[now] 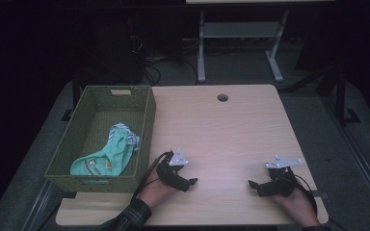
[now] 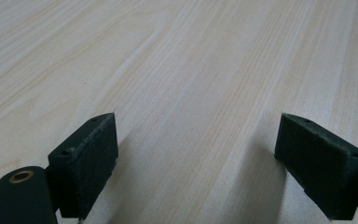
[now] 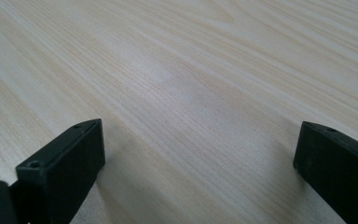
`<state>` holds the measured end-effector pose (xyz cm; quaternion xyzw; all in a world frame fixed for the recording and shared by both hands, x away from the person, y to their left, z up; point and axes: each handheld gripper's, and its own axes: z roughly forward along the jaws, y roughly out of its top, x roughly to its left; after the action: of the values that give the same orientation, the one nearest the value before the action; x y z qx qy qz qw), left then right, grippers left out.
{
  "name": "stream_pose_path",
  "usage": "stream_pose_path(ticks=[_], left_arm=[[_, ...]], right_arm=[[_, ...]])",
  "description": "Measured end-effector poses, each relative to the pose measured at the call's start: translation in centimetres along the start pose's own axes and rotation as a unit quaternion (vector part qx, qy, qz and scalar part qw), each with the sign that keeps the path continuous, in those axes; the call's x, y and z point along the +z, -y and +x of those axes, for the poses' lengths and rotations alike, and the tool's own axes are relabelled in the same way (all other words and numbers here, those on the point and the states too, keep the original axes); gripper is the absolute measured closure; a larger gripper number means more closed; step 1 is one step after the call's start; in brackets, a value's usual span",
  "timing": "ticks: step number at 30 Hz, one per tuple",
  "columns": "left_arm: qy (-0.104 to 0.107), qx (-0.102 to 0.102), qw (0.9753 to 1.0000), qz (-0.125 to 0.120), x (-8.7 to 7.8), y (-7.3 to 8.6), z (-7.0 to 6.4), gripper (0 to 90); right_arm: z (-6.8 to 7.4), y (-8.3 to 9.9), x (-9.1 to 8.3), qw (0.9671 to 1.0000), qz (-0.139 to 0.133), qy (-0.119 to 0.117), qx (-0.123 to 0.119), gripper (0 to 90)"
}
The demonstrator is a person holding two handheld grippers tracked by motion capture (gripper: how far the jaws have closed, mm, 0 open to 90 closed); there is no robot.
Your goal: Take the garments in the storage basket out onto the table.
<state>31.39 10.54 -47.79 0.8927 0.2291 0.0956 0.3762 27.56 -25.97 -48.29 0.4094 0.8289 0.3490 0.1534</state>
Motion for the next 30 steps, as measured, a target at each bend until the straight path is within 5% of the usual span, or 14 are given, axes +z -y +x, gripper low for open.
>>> stream_pose_path(ticks=[30], left_arm=[[-0.014, -0.031, 0.9988, 0.036, 0.0, -1.3, 0.1, 13.5]], right_arm=[[0.0, 0.0, 0.0, 1.0000, 0.000, 0.000, 0.000, 1.5]])
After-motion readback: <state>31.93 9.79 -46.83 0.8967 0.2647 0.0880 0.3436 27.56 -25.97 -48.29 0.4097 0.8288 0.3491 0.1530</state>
